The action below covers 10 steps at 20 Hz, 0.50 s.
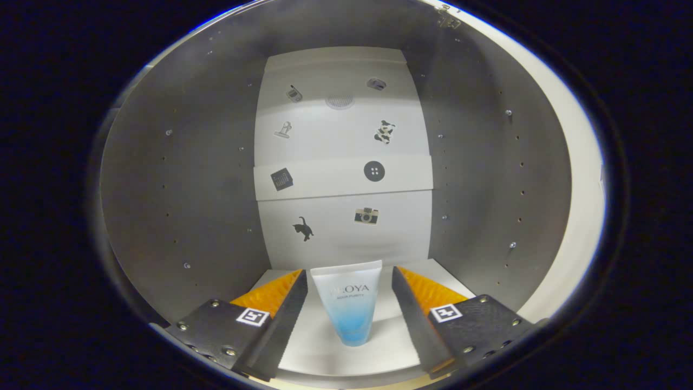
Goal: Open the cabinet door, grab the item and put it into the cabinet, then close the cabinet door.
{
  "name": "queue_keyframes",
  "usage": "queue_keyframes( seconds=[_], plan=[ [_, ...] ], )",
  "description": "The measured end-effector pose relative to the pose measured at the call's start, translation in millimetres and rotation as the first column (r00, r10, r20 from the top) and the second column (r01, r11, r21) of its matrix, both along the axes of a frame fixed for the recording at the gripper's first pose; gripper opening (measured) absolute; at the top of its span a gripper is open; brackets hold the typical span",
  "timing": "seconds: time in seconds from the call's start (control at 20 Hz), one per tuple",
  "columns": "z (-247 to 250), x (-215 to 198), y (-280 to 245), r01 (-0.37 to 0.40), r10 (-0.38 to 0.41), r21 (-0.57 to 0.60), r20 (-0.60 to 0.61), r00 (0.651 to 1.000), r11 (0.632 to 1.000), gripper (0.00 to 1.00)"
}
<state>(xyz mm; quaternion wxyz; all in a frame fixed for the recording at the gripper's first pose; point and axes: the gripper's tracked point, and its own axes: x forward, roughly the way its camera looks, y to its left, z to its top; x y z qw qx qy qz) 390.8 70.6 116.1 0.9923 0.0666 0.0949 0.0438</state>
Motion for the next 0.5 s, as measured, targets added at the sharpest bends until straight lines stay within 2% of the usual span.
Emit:
queue_keyframes(
  seconds=[0.05,0.3,0.5],
  plan=[
    [4,-1,-3,0.006,-0.006,-0.002,0.008,1.000,1.000,0.96],
    [22,-26,-4,0.009,-0.009,0.005,0.033,0.999,1.000,0.96],
    [40,-71,-5,0.004,-0.002,-0.034,0.050,0.999,0.999,0.98]
  ],
)
